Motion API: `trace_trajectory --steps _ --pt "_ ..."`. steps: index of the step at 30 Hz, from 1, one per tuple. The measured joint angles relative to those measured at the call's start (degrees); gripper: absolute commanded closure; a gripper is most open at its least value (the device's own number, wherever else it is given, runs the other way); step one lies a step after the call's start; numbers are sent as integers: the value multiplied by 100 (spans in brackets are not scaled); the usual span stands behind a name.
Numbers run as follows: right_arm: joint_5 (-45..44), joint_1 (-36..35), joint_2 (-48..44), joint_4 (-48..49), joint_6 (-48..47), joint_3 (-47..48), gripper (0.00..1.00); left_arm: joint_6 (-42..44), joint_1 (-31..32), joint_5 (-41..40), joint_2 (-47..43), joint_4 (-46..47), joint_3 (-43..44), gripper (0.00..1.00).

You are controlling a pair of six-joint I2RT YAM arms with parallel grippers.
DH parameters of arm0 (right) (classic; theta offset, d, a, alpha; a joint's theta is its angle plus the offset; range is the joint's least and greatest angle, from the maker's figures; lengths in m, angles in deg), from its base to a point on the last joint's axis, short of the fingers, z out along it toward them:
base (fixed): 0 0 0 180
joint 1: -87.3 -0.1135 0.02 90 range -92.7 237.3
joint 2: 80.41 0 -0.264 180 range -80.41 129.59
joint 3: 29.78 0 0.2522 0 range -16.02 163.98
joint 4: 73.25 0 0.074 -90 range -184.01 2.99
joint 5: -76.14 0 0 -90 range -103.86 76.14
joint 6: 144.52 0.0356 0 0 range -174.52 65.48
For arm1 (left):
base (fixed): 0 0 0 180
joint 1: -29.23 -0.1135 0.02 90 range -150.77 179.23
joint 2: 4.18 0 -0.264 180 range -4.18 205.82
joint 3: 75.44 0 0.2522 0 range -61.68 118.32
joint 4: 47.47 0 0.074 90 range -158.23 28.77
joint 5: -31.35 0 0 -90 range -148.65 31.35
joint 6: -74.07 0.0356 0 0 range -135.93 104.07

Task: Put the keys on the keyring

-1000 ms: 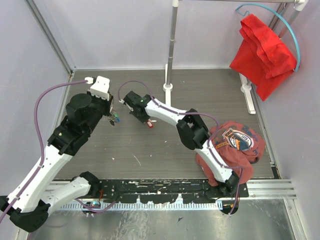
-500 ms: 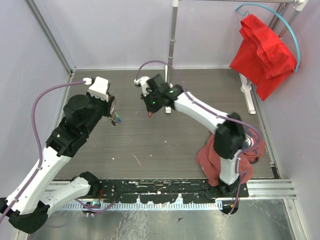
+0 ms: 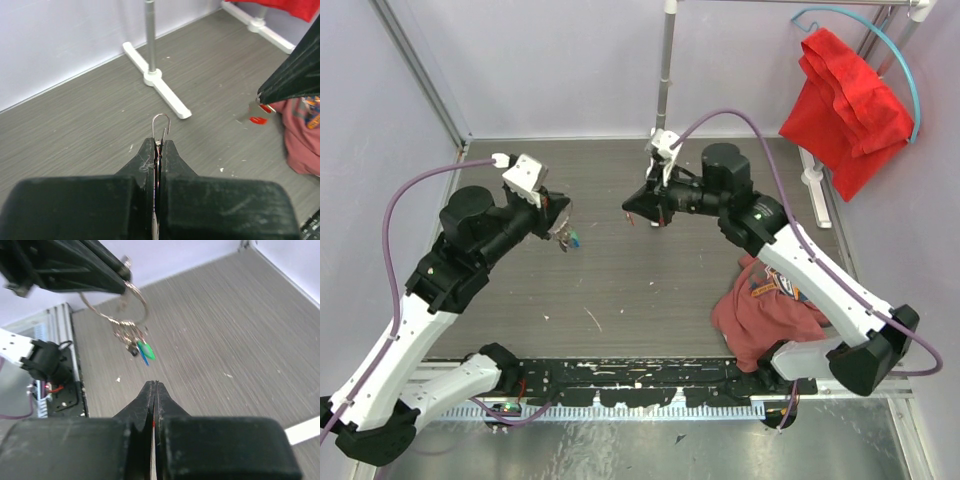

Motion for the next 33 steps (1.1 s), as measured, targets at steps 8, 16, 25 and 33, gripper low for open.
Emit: trace_trajectory --steps 8,16,25,33 --pt "1139 101 -638 264 339 0 99 -81 0 1132 120 -20 208 100" --pt "1541 98 -1174 -9 90 173 99 -544 13 1939 256 101 328 100" --pt "1517 98 -1725 -74 -553 205 99 -863 1110 1285 715 356 605 100" --pt "1681 98 -1681 -216 -756 280 99 -1019 1698 669 925 387 894 100"
